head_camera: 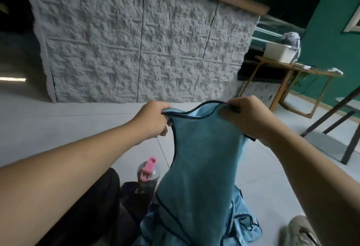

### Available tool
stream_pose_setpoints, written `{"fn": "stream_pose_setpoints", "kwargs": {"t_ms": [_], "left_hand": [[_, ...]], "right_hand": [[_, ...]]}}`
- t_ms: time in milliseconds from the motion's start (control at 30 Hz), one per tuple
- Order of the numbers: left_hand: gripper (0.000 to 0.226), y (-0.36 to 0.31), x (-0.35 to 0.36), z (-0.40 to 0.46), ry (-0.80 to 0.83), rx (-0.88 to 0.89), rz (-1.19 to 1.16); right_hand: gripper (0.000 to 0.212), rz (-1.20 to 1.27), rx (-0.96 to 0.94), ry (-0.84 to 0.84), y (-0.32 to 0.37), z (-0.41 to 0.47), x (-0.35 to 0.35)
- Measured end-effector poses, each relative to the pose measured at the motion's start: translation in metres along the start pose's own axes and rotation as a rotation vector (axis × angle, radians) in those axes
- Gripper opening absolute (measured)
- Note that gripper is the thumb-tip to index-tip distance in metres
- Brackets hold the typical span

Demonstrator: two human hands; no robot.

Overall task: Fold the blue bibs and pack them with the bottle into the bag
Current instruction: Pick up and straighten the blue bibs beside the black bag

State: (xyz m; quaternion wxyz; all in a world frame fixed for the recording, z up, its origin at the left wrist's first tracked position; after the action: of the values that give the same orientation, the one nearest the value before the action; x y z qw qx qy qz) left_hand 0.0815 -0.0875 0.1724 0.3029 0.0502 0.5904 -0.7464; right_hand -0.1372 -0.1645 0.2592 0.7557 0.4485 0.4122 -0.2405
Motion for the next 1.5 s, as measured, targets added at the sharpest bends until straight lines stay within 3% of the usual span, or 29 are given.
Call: {"fn": "stream_pose_setpoints", "kwargs": {"t_ms": [100, 167, 233, 333, 467, 567, 700, 767, 867, 933, 1033, 1100, 1133, 1200, 1233, 1367, 1500], "left_hand": [[0.041, -0.038, -0.002, 0.003, 0.035, 0.028, -0.093], [0.038, -0.059, 0.002, 0.002, 0.047, 0.042, -0.144], [0.031, -0.073, 0.005, 0.001, 0.057, 0.056, -0.092], [0.026, -0.085, -0.002, 0.000, 0.021, 0.123, 0.048], [0.031, -0.078, -0.012, -0.004, -0.030, 0.146, 0.089], [0.024, -0.064, -0.012, -0.004, -0.023, 0.166, -0.005], [0.006, -0.044, -0.001, -0.005, 0.055, 0.232, -0.178], [0.025, -0.030, 0.005, -0.008, 0.132, 0.236, -0.235], [0.050, 0.028, 0.017, -0.017, 0.156, -0.002, -0.275], [0.057, 0.088, 0.032, -0.035, 0.203, -0.283, -0.113], [0.080, 0.150, 0.068, -0.091, 0.442, -0.704, -0.186], [0.075, 0.152, 0.083, -0.112, 0.500, -0.822, -0.364], [0.059, 0.145, 0.087, -0.118, 0.535, -0.839, -0.423], [0.027, 0.131, 0.090, -0.120, 0.593, -0.828, -0.445], [0.022, 0.127, 0.084, -0.114, 0.572, -0.795, -0.440], [0.015, 0.097, 0.049, -0.063, 0.327, -0.473, -0.580], [0.024, 0.052, -0.010, -0.029, 0.057, -0.276, -0.718]], "right_hand": [[0.027, -0.299, -0.045, 0.108, 0.015, -0.008, 0.017], [0.028, -0.330, -0.066, 0.142, 0.025, -0.014, 0.026], [0.031, -0.187, -0.096, 0.154, 0.036, -0.019, 0.034], [0.059, 0.093, -0.133, 0.191, 0.059, -0.025, 0.045], [0.040, 0.256, -0.153, 0.174, 0.074, -0.031, 0.052], [0.012, 0.239, -0.143, 0.124, 0.072, -0.031, 0.053], [0.034, 0.444, -0.004, 0.236, 0.058, -0.029, 0.062], [0.036, 0.607, 0.079, 0.266, 0.053, -0.031, 0.059], [0.027, 0.858, 0.110, 0.304, 0.056, -0.032, 0.046], [0.024, 1.024, 0.124, 0.346, 0.060, -0.033, 0.039], [0.025, 1.146, 0.133, 0.373, 0.061, -0.033, 0.031], [0.026, 1.175, 0.146, 0.349, 0.057, -0.033, 0.026], [0.026, 1.181, 0.152, 0.338, 0.054, -0.033, 0.025], [0.028, 1.181, 0.176, 0.299, 0.046, -0.032, 0.020], [0.028, 1.173, 0.190, 0.276, 0.042, -0.031, 0.018], [0.030, 1.135, 0.281, 0.160, 0.020, -0.025, 0.008], [0.025, 1.047, 0.365, 0.046, 0.001, -0.019, -0.001]]}}
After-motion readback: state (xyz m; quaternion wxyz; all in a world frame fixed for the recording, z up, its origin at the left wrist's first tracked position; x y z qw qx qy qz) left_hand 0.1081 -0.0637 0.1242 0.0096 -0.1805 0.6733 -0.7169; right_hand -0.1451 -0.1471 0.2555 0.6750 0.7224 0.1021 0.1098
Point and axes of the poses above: each hand's wrist, its own z-axis towards the middle knuckle, its own x-axis out of the palm, y = z × x, the point moved 10 cm from there along z, towards the middle knuckle, and after that the axes turned 11 degrees about x, right-handed, at the moved point
